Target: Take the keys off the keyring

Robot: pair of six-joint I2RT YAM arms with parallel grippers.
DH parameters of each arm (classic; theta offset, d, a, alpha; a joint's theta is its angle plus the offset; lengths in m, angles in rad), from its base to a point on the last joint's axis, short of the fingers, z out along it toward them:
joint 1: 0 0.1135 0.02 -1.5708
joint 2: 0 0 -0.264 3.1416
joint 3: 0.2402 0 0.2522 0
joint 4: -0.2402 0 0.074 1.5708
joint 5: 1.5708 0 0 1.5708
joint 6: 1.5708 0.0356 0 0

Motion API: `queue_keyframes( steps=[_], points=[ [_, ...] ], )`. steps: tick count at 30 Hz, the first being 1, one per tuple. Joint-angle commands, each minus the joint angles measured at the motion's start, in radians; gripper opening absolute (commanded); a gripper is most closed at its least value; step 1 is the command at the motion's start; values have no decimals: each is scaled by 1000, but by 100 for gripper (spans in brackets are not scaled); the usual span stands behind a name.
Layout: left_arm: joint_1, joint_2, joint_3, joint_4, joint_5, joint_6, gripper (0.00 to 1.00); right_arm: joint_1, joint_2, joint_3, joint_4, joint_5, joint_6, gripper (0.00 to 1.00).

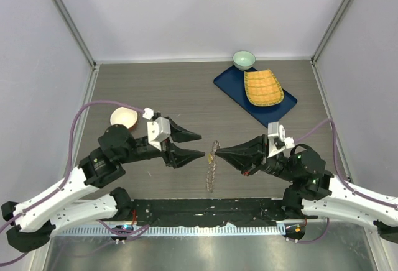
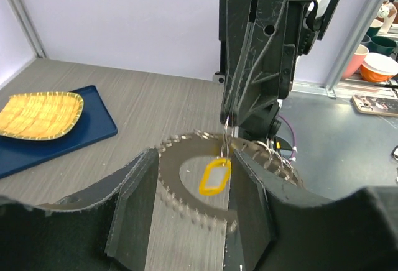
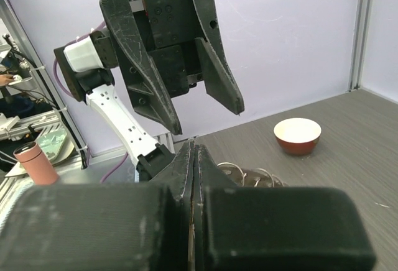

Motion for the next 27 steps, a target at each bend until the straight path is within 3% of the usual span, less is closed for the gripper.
queue_keyframes(
  steps=[1, 13, 16, 17, 20, 27],
  points=[
    [3, 48, 57, -30, 56, 12, 53, 6, 21, 13, 121, -20, 33, 1],
    [3, 97, 81, -35, 143, 14, 42, 6, 52, 10, 145, -48, 56, 1],
    [3, 92, 81, -32, 154, 21, 30, 6, 52, 1, 151, -50, 62, 1],
    [3, 92, 83, -33, 159, 31, 18, 6, 49, -1, 152, -48, 64, 1],
    [3, 79, 75, -26, 176, 34, 0, 6, 41, -5, 145, -45, 62, 1],
    [3, 80, 81, -58, 209, 52, 0, 6, 26, 13, 15, -7, 49, 1]
  ],
)
